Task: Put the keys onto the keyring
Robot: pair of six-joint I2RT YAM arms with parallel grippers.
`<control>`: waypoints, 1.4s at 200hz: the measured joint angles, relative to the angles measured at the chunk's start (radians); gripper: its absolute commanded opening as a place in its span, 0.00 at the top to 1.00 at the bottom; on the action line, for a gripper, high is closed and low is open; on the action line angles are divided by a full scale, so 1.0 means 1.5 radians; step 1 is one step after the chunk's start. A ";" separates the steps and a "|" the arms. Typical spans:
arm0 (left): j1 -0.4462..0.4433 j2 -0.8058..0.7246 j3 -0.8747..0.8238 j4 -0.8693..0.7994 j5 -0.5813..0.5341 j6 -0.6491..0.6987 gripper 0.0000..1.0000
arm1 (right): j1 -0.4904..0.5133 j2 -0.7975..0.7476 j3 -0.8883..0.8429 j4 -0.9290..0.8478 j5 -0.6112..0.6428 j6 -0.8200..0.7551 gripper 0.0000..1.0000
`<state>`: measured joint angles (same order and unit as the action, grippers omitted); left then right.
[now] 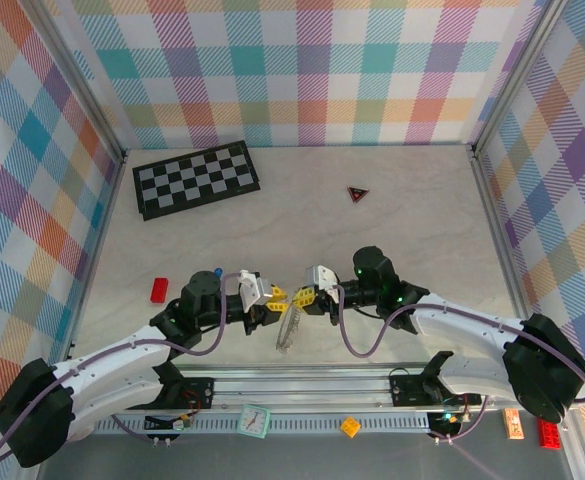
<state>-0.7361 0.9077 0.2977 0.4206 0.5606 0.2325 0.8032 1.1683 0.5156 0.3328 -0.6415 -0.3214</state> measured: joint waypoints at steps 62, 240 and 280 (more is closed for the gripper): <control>0.000 0.029 0.000 0.018 0.020 -0.008 1.00 | -0.008 0.003 0.000 -0.004 -0.002 -0.001 1.00; -0.016 0.004 0.258 -0.479 -0.068 0.274 1.00 | 0.055 -0.027 0.140 -0.317 0.165 -0.127 0.71; -0.020 0.023 0.263 -0.507 -0.068 0.298 1.00 | 0.059 -0.011 0.140 -0.295 0.165 -0.122 0.71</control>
<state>-0.7654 0.9417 0.6930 -0.3401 0.4583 0.6796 0.8917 1.1519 0.7258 -0.1101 -0.3946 -0.5041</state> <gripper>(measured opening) 0.043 0.285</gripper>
